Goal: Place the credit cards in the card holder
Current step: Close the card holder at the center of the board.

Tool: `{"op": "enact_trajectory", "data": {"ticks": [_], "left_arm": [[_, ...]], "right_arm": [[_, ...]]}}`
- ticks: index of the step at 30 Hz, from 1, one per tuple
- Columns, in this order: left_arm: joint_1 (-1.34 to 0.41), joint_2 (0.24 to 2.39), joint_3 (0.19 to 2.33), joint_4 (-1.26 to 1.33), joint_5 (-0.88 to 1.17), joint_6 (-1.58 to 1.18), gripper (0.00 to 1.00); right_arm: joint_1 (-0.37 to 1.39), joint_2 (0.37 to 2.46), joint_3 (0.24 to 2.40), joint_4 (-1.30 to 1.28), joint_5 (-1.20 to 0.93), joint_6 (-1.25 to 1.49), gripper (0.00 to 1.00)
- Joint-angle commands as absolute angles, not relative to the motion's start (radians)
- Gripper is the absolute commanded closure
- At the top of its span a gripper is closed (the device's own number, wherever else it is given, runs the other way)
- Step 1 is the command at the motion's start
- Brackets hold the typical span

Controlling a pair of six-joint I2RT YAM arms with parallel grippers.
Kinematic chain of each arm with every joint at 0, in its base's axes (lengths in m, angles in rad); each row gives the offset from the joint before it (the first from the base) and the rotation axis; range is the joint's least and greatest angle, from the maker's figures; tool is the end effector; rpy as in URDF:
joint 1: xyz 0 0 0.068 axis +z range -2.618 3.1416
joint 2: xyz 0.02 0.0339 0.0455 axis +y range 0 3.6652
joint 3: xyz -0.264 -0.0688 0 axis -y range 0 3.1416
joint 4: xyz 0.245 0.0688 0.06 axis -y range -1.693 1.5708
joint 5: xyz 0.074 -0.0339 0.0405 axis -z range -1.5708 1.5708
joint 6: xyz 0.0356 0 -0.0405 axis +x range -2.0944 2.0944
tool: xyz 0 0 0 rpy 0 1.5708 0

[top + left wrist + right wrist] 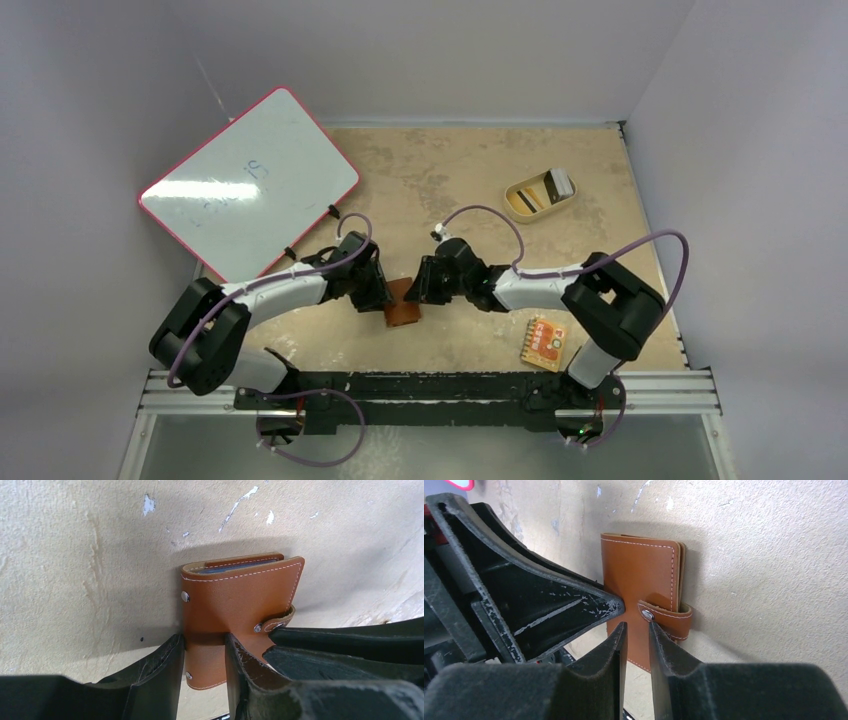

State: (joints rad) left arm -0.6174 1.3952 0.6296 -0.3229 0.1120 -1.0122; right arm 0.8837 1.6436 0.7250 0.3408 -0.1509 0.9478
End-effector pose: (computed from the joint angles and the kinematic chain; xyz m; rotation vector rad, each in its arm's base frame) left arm 0.1957 -0.1438 0.1500 -0.5161 2.7794 -0.6145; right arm 0.2033 0.2562 0.1589 -0.0214 2.4055 1.1433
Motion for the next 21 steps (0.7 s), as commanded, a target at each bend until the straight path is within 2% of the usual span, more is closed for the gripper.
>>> {"op": "enact_trajectory", "data": {"ticks": [1, 5, 10, 13, 21], "left_arm": [[-0.620, 1.409, 0.600, -0.300, 0.108, -1.020, 0.66], [-0.621, 1.413, 0.596, -0.294, 0.106, -1.017, 0.66], [-0.621, 1.405, 0.595, -0.297, 0.100, -1.023, 0.66], [-0.621, 1.396, 0.596, -0.291, 0.101, -1.031, 0.66], [-0.621, 1.386, 0.564, -0.201, 0.143, -1.082, 0.66]], "right_arm": [[0.889, 1.658, 0.754, 0.353, -0.152, 0.936, 0.76], [0.889, 1.637, 0.779, 0.290, -0.144, 0.915, 0.76], [0.889, 1.562, 0.856, 0.092, -0.023, 0.889, 0.72], [0.896, 1.565, 0.896, 0.014, 0.016, 0.886, 0.69], [0.946, 1.612, 0.997, -0.151, 0.164, 0.891, 0.68]]}}
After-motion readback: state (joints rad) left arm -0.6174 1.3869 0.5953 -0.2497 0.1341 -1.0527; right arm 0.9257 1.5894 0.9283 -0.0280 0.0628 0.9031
